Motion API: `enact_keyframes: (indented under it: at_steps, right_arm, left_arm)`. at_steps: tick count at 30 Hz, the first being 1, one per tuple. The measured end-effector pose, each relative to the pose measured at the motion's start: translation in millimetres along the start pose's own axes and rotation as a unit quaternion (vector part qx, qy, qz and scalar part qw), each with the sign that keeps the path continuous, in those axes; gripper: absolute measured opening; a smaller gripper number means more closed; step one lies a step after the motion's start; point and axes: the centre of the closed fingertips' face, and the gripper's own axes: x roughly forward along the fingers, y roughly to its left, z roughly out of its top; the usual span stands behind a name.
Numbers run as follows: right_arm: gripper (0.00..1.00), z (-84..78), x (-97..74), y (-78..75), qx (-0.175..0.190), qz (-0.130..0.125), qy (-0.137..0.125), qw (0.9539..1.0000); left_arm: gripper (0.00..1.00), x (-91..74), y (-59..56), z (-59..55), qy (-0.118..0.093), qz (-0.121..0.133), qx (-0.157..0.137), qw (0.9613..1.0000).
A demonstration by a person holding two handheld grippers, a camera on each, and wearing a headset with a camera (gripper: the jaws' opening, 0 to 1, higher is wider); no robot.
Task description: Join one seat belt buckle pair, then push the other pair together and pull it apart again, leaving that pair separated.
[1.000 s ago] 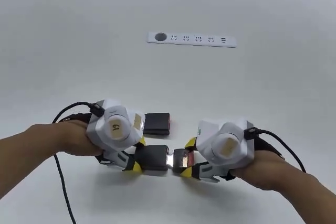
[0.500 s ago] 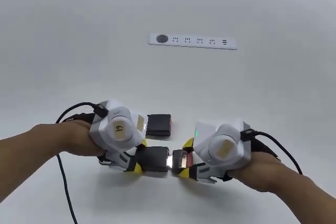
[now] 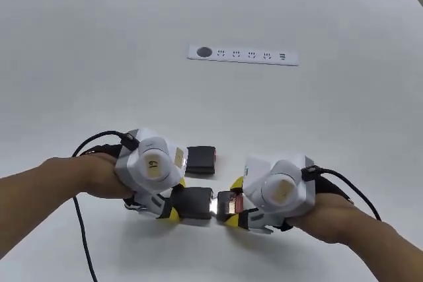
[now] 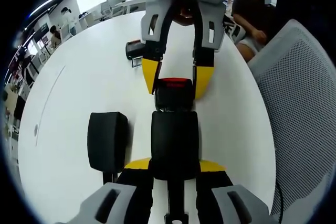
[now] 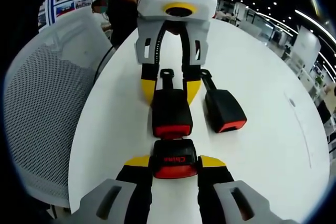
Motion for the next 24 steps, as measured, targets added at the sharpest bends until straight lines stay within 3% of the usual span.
enact_keyframes:
  at_steps: [7,24]
  right_arm:
    - [0.29,-12.9,-9.3,-2.1,-0.005,-0.002,0.010,0.9999]
    - [0.29,-16.5,-12.1,-2.4,-0.014,0.004,0.007,0.9999]
  left_arm:
    - [0.31,-1.0,-1.0,1.6,0.000,0.001,0.001,1.0000]
    - [0.32,-2.4,-2.5,4.0,0.005,-0.001,-0.002,1.0000]
